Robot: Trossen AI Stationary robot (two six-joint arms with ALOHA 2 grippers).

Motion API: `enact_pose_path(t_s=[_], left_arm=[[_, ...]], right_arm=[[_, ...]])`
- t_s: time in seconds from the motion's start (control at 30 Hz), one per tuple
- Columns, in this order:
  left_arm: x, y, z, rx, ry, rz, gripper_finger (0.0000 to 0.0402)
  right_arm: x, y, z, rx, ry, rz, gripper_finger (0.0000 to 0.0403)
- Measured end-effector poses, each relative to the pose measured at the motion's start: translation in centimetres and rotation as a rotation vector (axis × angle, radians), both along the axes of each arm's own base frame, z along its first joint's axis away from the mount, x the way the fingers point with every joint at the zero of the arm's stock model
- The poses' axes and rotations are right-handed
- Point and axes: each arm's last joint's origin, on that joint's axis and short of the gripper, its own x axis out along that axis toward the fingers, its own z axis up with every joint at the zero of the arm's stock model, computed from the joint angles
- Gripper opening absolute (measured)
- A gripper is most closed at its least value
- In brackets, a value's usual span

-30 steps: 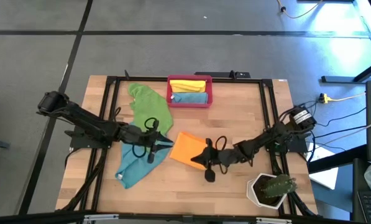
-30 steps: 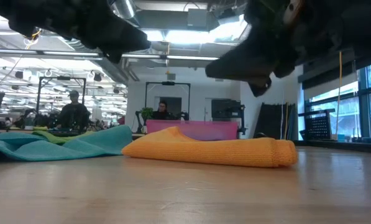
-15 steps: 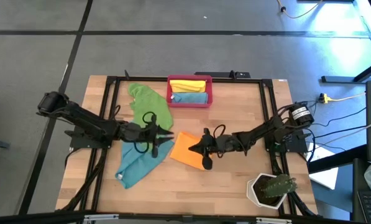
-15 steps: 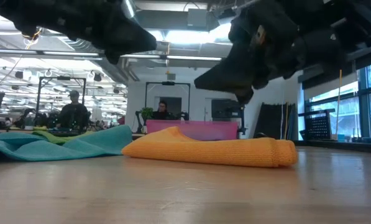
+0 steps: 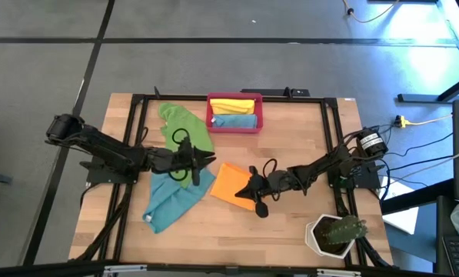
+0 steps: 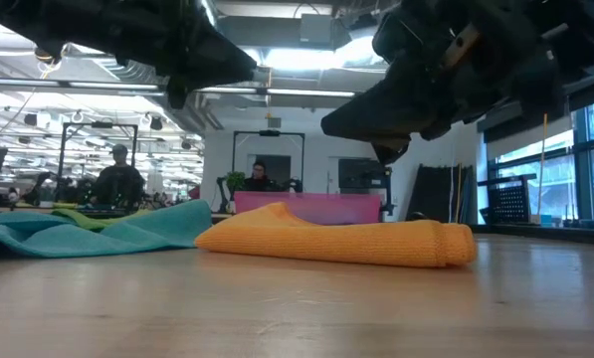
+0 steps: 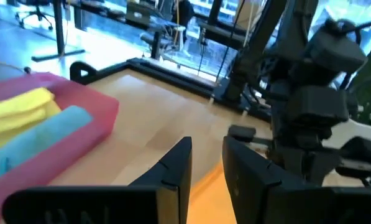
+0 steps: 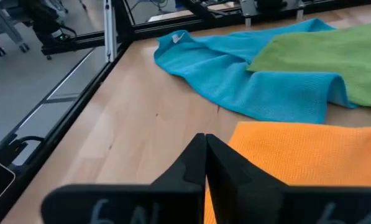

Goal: Roll microfiber towels into tight, uniform cylinder then place into a basket
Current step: Roll the orange microfiber towel

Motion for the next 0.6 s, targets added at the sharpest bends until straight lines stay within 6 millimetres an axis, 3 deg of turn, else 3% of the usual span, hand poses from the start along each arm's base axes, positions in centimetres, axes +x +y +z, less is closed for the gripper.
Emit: enact_pose_path(t_s=[0.2,0.4,0.6], left_arm=[[0.1,0.0,0.6,0.076,-0.038,-0.003,0.0080],[0.1,0.0,0.9,0.187,-0.031,-0.023,0.0080],[0.2,-0.6,0.6,0.229,0.000,-0.176,0.0080]], right_arm=[[0.0,0.1,0.0,-0.028,-0.008,0.036,0.0012],[0.8,0.0,1.0,0.020,-0.045,-0.083,0.0012],[0.5,-0.3,0.1,0.014,0.053,-0.186,0.0012]])
